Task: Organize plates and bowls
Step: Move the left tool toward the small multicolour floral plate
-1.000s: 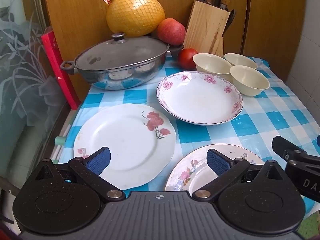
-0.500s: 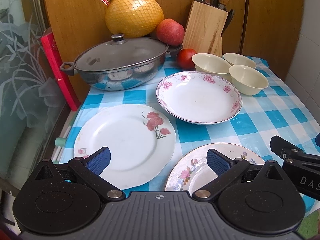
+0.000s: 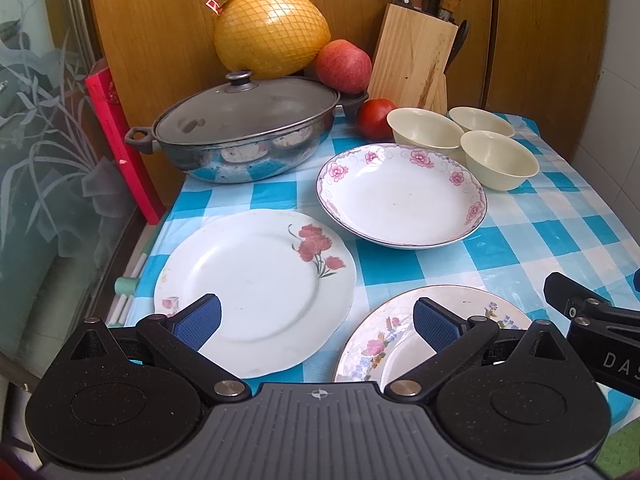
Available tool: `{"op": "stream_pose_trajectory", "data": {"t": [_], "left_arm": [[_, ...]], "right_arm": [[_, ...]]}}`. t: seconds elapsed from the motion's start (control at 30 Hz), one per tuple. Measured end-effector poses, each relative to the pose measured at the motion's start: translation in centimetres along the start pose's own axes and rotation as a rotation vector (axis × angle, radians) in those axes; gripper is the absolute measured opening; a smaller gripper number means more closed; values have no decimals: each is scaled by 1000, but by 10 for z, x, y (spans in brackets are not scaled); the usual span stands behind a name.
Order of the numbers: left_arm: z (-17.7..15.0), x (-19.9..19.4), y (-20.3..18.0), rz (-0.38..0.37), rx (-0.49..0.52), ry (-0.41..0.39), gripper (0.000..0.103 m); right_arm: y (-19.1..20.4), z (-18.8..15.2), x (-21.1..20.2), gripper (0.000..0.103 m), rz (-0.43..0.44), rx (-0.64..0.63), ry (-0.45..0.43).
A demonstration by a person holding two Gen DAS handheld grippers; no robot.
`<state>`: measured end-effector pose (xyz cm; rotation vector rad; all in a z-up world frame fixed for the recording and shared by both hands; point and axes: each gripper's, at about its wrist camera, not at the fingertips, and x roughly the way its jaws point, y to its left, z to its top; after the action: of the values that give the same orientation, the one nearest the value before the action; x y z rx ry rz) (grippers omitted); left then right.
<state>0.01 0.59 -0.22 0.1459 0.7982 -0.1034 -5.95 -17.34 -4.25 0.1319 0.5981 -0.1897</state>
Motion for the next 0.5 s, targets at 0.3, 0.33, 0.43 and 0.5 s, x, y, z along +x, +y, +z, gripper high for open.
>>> {"op": "stream_pose_trajectory", "data": {"t": [0.3,0.33,0.43,0.5], "left_arm": [[0,0,0,0,-1,0,103],[0,0,0,0,0,1,103],[0,-1,2,0,-1,1,103],[0,-1,2,0,-1,1,103]], "right_arm": [[0,0,0,102,2,3,1],[0,0,0,102,2,3,1],[0,0,0,102,2,0,3],[0,0,0,102,2,-1,3]]}}
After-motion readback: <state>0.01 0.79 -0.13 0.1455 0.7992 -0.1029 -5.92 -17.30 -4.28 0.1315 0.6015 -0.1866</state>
